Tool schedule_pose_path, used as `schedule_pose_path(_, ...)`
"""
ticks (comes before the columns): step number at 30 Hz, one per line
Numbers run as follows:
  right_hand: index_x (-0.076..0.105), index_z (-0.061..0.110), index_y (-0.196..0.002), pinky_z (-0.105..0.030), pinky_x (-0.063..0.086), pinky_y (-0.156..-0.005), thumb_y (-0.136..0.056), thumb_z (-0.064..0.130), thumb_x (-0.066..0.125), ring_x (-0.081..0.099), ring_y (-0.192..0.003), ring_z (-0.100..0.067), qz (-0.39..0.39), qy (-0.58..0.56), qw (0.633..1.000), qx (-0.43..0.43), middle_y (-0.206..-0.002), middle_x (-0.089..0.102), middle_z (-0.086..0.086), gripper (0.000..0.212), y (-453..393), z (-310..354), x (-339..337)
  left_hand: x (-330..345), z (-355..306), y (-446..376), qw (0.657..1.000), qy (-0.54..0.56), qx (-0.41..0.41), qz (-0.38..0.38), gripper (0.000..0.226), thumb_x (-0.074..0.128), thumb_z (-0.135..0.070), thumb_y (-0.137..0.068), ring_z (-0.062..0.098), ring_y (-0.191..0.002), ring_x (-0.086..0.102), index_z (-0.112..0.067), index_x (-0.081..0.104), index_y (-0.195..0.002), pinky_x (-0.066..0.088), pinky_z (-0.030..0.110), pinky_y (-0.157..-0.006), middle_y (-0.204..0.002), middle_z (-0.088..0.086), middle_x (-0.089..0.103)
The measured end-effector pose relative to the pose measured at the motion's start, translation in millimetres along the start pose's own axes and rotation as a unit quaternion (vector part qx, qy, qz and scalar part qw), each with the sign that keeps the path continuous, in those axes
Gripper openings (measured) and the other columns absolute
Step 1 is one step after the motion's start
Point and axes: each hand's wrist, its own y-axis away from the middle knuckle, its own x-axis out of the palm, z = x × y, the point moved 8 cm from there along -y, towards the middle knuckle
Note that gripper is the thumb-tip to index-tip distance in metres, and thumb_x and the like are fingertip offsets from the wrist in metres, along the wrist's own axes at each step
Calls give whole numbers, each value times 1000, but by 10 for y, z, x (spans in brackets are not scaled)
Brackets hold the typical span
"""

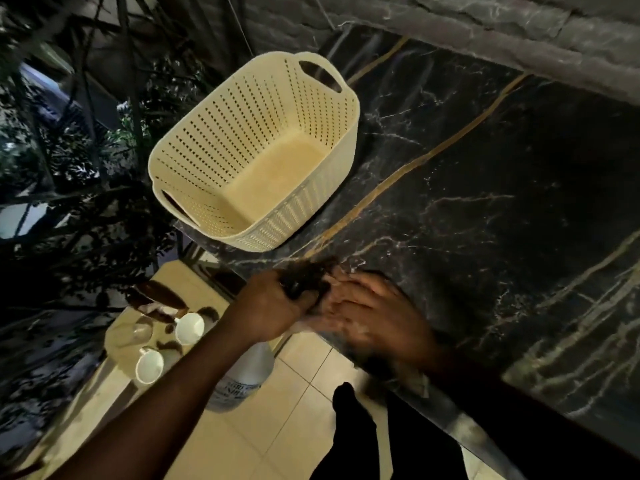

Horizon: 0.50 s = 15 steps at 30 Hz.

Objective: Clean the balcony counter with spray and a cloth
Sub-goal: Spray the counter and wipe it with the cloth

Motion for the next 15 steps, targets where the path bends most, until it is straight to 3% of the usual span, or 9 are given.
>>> schedule_pose_path(2, 58, 24, -120, -44, 40, -101, -77, 31, 68, 46, -125, -29, 18, 15, 1000, 1, -132, 55, 1, 44, 117, -233, -80, -64, 141, 22, 1000, 17, -9, 10, 28, 72, -35, -82, -6, -65, 64, -21, 69, -106, 51, 14, -58, -96, -2, 70)
schedule_pose_path(4, 59, 17, -121, -48, 42, -100, -74, 25, 71, 46, -124, -30, -35, 49, 990, 125, -132, 55, -6, 48, -4, -534, -248, -171, 282, 34, 1000, 6, -16, -13, 36, 71, -36, -82, 6, -83, 65, -19, 68, -113, 52, 20, -71, -105, -2, 69)
schedule_pose_path(6, 56, 12, -125, -48, 36, -106, -80, 17, 60, 46, -124, -33, -86, 48, 965, 242, -133, 52, -12, 45, -217, -633, -317, -242, 387, 57, 999, 35, -20, -34, 39, 70, -35, -82, 15, -101, 63, -20, 67, -118, 51, 28, -87, -115, 1, 69)
schedule_pose_path(8, 56, 13, -123, -48, 40, -101, -73, 19, 59, 49, -121, -36, -75, 59, 958, 269, -134, 52, -14, 50, -524, -357, -143, -259, 467, 117, 998, 55, -29, -32, 42, 71, -36, -80, 14, -103, 62, -23, 65, -120, 50, 24, -83, -116, -2, 68)
schedule_pose_path(10, 59, 19, -117, -44, 42, -97, -68, 27, 67, 48, -118, -31, -37, 58, 973, 219, -133, 52, -6, 50, -744, 105, 154, -252, 552, 171, 997, 53, -45, -32, 39, 72, -34, -79, 12, -94, 63, -20, 67, -115, 46, 15, -64, -104, -4, 67)
schedule_pose_path(12, 63, 24, -103, -39, 42, -93, -66, 35, 73, 47, -115, -26, -39, 30, 993, 107, -121, 59, 0, 40, -737, 503, 284, -292, 577, 212, 997, 28, -51, -45, 32, 71, -30, -82, 11, -84, 58, -14, 67, -109, 38, 16, -53, -91, -5, 61)
schedule_pose_path(14, 61, 31, -104, -37, 42, -96, -75, 37, 69, 49, -117, -21, -25, 57, 997, -54, -116, 62, 7, 31, -512, 664, 253, -326, 602, 226, 998, 16, -46, -46, 34, 70, -33, -83, 9, -82, 54, -14, 67, -111, 39, 18, -60, -91, -5, 59)
schedule_pose_path(15, 61, 33, -107, -36, 42, -97, -80, 37, 65, 52, -118, -16, 27, 53, 994, -88, -117, 62, 11, 28, -375, 541, 286, -322, 610, 227, 998, 19, -42, -40, 36, 71, -36, -82, 10, -82, 56, -15, 67, -111, 42, 19, -65, -93, -4, 63)
